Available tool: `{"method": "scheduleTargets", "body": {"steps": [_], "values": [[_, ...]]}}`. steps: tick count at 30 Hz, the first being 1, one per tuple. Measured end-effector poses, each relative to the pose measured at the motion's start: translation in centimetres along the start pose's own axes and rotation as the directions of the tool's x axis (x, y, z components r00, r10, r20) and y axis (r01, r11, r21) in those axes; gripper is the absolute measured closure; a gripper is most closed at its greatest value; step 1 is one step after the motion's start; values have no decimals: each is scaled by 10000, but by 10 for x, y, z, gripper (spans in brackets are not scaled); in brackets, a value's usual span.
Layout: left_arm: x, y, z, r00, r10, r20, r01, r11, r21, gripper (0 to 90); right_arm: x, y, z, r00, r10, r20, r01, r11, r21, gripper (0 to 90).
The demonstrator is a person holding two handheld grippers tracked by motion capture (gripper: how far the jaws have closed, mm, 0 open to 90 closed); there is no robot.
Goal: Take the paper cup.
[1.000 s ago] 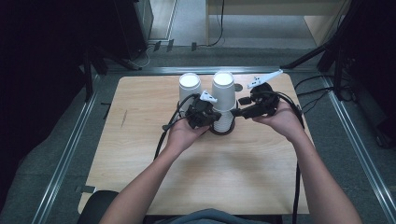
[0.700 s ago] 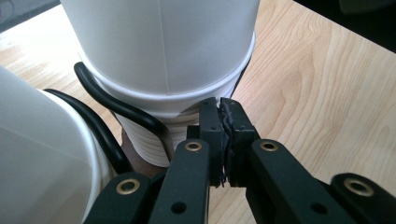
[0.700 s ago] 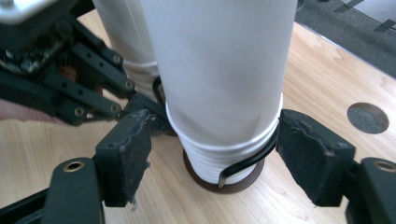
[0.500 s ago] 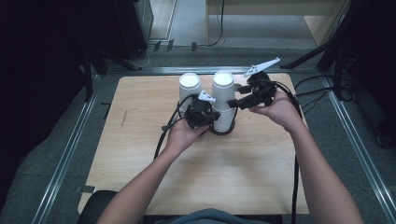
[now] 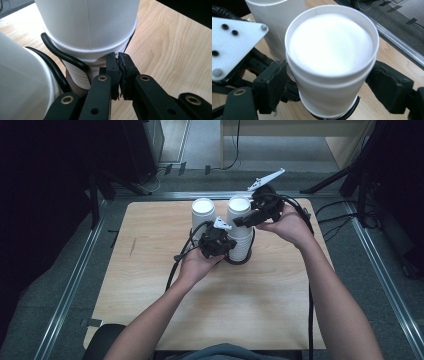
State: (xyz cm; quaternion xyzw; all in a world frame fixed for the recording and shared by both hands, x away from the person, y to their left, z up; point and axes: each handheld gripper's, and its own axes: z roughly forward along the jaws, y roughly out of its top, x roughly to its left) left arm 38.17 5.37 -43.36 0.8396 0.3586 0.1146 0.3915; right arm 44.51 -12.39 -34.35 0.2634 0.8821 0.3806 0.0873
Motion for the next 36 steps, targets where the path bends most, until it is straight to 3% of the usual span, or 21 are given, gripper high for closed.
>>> {"method": "scheduleTargets", "body": {"steps": [13,19,28,31,36], "values": [[0,0,1,10000,-30,13,30,10000,-48,866,1,22,10,9993,185,331,-191,9996,187,189],[0,-1,0,10000,-67,19,67,10000,-62,861,4,25,10,9984,-293,488,278,9991,306,239],[0,-1,0,9999,4,-103,-5,10000,-46,859,5,27,9,9971,-588,482,569,9975,409,249],[2,-1,-1,10000,-8,-89,8,10000,-33,849,4,31,0,9972,-611,423,610,9981,33,250],[3,-1,-2,10000,7,-32,-7,10000,-7,828,5,37,-7,9968,-693,402,689,9975,130,249]]}}
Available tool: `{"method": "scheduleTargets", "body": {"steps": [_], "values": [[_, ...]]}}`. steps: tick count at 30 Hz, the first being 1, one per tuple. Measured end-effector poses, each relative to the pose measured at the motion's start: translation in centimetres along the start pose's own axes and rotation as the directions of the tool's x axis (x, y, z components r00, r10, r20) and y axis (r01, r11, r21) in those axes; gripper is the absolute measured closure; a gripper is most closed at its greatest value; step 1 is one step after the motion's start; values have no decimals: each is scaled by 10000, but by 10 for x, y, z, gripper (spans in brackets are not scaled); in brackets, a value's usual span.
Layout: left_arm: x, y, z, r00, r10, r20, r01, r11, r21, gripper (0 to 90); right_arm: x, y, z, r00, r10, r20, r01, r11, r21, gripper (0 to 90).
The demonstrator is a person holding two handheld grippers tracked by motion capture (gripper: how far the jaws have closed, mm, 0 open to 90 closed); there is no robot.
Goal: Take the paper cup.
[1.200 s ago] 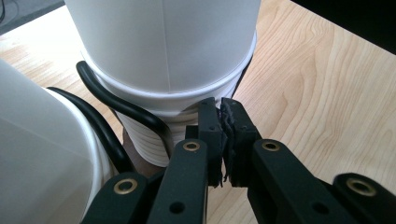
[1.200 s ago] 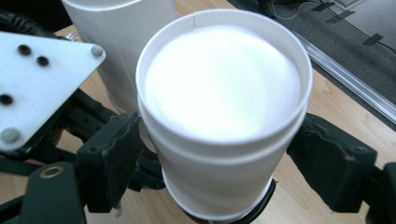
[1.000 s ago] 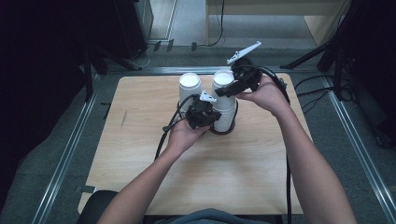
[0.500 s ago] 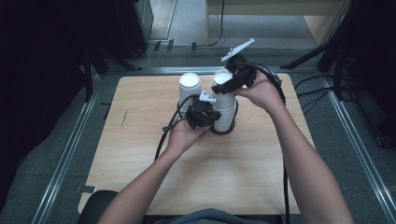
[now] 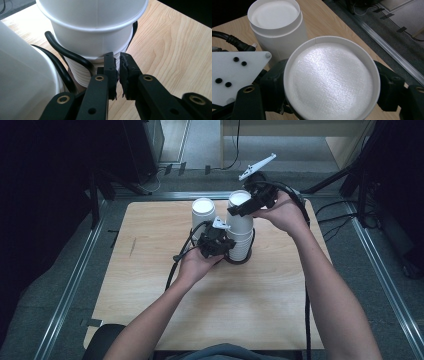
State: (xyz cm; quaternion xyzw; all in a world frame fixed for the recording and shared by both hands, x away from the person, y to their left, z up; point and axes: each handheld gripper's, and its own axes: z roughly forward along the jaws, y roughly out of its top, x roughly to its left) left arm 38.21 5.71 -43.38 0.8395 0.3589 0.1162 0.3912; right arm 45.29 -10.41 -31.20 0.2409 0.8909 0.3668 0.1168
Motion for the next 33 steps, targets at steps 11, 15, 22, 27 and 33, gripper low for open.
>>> {"method": "scheduleTargets", "body": {"steps": [11,15,22,27,33], "values": [[3,-2,-1,9996,-87,250,85,9999,59,773,0,22,-33,9996,276,-23,-277,9995,-162,249],[5,-3,-1,9989,-141,443,139,9999,62,749,1,27,-44,9998,207,28,-206,9990,-398,250],[7,-4,-2,9986,-108,522,103,9999,93,716,2,35,-74,9995,114,304,-99,9987,-493,250],[7,-5,-3,9981,-86,617,80,9999,104,702,2,33,-91,9994,129,311,-112,9985,-543,250],[6,-6,-7,9953,249,939,-247,9997,-30,648,8,20,-107,9999,49,-103,-54,9991,-412,249]]}}
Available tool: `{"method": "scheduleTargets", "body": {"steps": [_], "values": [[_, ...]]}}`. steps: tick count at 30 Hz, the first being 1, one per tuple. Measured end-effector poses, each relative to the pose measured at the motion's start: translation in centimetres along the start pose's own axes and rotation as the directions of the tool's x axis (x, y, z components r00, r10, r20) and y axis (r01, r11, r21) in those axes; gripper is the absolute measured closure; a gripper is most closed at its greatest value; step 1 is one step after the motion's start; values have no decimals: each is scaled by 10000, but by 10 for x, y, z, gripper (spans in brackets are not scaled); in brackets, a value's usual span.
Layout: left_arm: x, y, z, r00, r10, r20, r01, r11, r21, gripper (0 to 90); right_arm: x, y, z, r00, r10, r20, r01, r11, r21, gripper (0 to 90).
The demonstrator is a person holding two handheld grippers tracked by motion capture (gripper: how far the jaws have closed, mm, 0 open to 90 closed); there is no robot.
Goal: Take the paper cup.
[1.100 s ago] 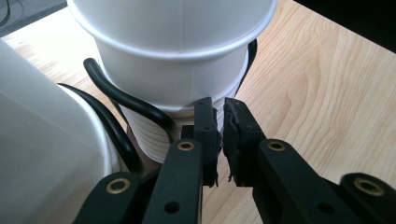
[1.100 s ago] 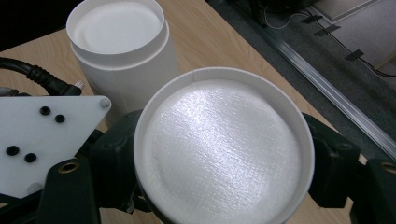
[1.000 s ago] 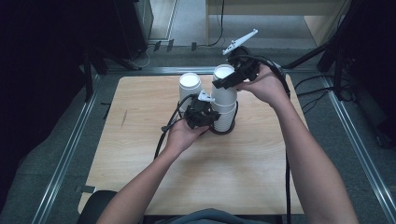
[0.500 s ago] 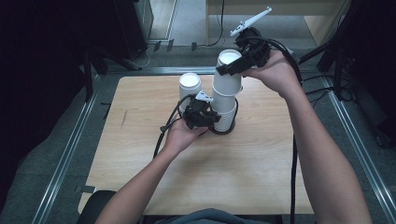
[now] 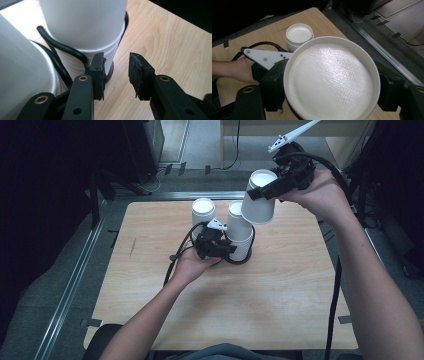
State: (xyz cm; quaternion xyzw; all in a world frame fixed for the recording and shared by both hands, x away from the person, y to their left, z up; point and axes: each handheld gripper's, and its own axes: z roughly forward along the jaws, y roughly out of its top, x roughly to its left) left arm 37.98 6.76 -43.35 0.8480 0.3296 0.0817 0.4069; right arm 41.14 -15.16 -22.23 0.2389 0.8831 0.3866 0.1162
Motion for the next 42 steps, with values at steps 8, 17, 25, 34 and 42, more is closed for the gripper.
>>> {"method": "scheduleTargets", "body": {"steps": [8,17,25,34,42], "values": [[-5,-2,-8,9976,480,497,-487,9987,123,602,16,-20,-6,9988,-374,-302,376,9993,68,249],[-4,-7,-17,9923,502,1130,-516,9986,99,548,29,-47,-4,9971,-515,-566,512,9987,-64,250],[-1,-13,-24,9898,475,1341,-520,9982,308,509,37,-70,8,9940,-510,-963,526,9985,140,249],[1,-25,-30,9842,746,1603,-796,9965,254,473,43,-97,24,9898,-503,-1331,529,9985,155,249],[1,-37,-28,9777,962,1868,-1053,9937,390,446,53,-125,54,9822,-488,-1811,540,9983,236,249]]}}
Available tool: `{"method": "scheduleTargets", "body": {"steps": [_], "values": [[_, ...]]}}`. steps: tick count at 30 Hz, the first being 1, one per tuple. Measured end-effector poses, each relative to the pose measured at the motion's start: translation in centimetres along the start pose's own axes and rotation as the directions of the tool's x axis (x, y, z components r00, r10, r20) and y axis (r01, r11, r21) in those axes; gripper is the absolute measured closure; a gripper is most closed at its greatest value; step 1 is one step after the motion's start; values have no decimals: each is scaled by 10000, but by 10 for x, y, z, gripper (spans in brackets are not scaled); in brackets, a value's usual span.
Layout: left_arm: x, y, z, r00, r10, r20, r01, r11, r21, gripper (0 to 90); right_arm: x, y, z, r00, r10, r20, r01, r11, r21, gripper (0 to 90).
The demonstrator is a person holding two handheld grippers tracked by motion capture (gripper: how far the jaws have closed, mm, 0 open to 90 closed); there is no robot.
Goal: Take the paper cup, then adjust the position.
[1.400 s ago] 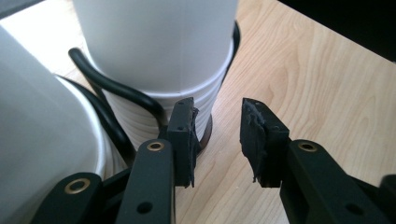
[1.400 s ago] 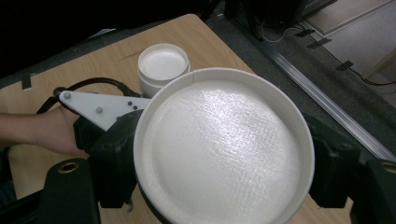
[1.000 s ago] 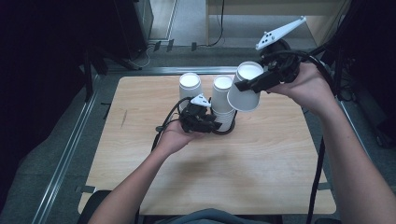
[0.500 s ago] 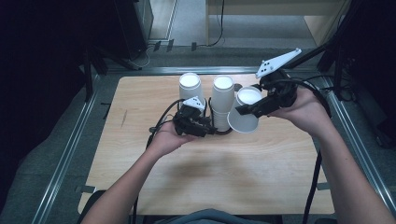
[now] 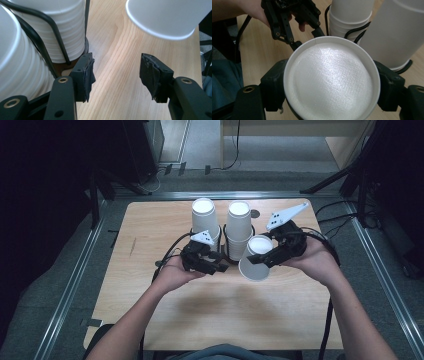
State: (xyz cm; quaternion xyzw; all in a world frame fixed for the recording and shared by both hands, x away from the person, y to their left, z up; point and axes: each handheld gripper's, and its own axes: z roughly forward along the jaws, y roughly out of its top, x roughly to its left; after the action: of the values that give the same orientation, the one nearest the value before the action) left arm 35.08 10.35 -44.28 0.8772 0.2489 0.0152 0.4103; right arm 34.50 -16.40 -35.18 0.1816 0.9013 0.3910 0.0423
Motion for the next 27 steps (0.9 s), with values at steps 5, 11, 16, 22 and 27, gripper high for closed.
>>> {"method": "scheduleTargets", "body": {"steps": [5,11,16,22,27], "values": [[1,-4,-1,9999,112,40,-112,9999,-16,417,2,-13,17,9998,-146,-153,147,9999,23,249],[6,-10,-3,9998,-3,223,-1,9999,146,352,4,-29,43,9993,-221,-315,228,9995,209,249],[7,-14,-4,9993,-13,367,10,10000,90,276,4,-37,54,9992,-191,-344,196,9997,134,249],[12,-20,-1,9961,-141,872,103,9990,437,141,4,-44,64,9982,-278,-524,286,9995,135,248],[12,-24,1,9942,-110,1071,70,9993,379,103,4,-47,71,9972,-307,-686,318,9994,150,248]]}}
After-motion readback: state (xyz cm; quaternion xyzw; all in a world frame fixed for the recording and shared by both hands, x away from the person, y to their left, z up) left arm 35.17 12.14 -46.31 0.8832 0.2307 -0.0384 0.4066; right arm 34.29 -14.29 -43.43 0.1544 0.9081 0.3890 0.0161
